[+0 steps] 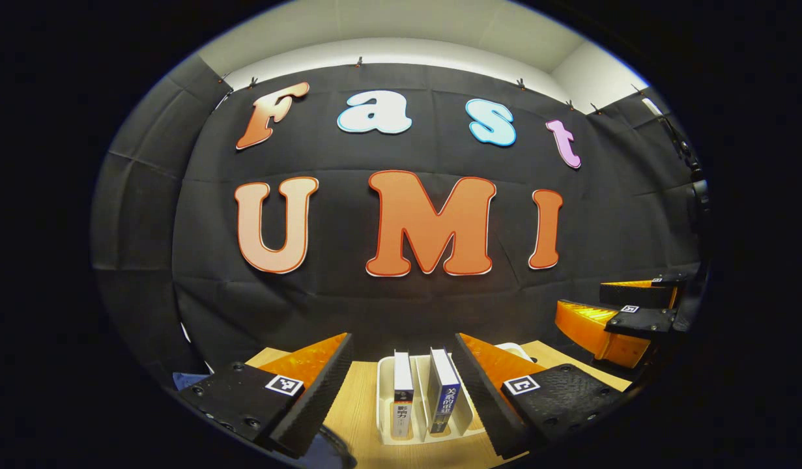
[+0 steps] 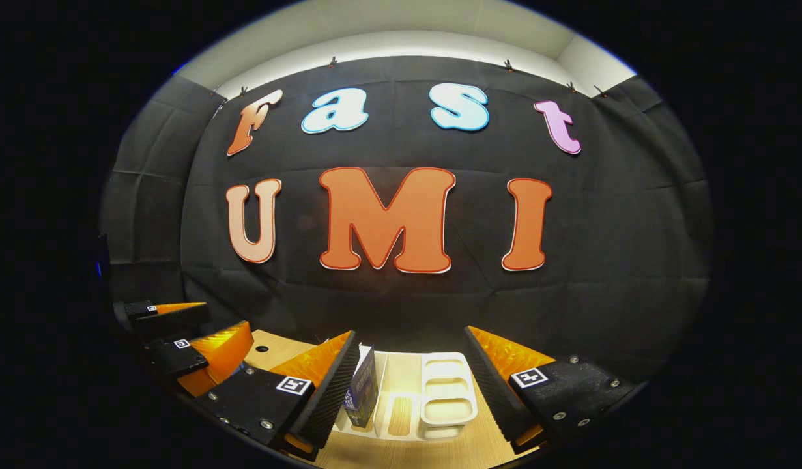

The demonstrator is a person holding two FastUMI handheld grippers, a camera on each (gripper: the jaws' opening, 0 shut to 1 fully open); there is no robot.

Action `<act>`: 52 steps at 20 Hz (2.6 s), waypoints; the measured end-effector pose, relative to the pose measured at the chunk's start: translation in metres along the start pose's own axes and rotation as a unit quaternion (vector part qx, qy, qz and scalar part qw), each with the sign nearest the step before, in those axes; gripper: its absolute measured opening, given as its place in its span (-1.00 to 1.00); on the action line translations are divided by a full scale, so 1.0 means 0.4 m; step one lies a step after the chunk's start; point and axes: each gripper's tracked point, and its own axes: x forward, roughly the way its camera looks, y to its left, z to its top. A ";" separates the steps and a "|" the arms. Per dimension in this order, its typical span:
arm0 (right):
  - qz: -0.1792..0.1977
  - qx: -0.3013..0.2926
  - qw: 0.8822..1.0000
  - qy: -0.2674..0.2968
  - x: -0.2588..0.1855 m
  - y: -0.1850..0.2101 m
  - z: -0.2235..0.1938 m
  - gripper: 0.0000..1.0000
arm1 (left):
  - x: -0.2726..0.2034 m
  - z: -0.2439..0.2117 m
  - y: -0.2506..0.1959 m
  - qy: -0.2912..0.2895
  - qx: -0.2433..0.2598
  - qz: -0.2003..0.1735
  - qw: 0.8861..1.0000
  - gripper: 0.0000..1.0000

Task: Open the schoolbag, grab two books from the bookshelf and put them into the schoolbag.

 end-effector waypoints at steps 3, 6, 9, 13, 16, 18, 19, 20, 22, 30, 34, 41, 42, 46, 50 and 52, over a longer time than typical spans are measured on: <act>-0.001 0.001 1.000 0.002 0.004 -0.001 0.000 0.90 | -0.003 0.005 0.008 0.000 -0.001 0.003 1.000 0.91; -0.003 -0.001 1.000 -0.001 0.003 -0.004 0.003 0.90 | -0.005 0.003 0.011 -0.004 -0.003 0.008 1.000 0.91; -0.002 0.000 1.000 -0.007 0.001 -0.003 0.012 0.90 | -0.009 0.007 0.011 -0.004 -0.001 0.009 1.000 0.91; -0.001 -0.004 1.000 -0.011 0.001 -0.003 0.016 0.90 | -0.011 0.011 0.017 -0.004 0.001 0.011 1.000 0.91; 0.001 -0.004 1.000 -0.010 0.001 -0.003 0.014 0.90 | -0.013 0.009 0.022 -0.004 0.001 0.014 1.000 0.91; 0.004 -0.002 1.000 -0.005 0.002 0.004 0.009 0.90 | -0.019 0.010 0.029 -0.006 -0.004 0.018 1.000 0.91; 0.014 0.001 1.000 -0.002 0.000 0.016 0.005 0.90 | -0.022 0.009 0.032 -0.007 -0.006 0.018 1.000 0.91; 0.021 0.004 1.000 -0.001 -0.002 0.028 0.002 0.90 | -0.024 0.010 0.037 -0.010 -0.009 0.020 1.000 0.91; 0.034 0.003 0.999 -0.006 -0.006 0.046 0.007 1.00 | -0.028 0.010 0.049 -0.012 -0.010 0.024 1.000 0.91; 0.040 -0.011 0.999 -0.002 -0.005 0.059 -0.014 0.90 | -0.061 -0.039 0.113 0.011 0.002 0.046 0.999 0.91; 0.040 -0.011 0.999 0.007 -0.001 0.051 -0.034 0.90 | -0.078 -0.127 0.159 0.052 0.034 0.057 0.996 0.91; 0.030 -0.013 0.999 0.017 0.009 0.010 -0.064 0.90 | -0.139 -0.410 0.255 0.185 0.150 0.054 0.970 0.92; 0.027 -0.013 0.999 0.019 0.010 0.003 -0.070 0.90 | -0.154 -0.445 0.261 0.200 0.173 0.049 0.963 0.92; 0.018 -0.014 0.999 0.032 0.016 -0.026 -0.105 0.90 | -0.216 -0.602 0.261 0.265 0.227 0.028 0.937 0.92; 0.013 -0.018 0.999 0.040 0.018 -0.047 -0.130 0.90 | -0.269 -0.726 0.273 0.333 0.257 0.039 0.906 0.92; 0.011 -0.020 0.999 0.040 0.020 -0.056 -0.137 0.90 | -0.301 -0.770 0.285 0.362 0.258 0.046 0.894 0.94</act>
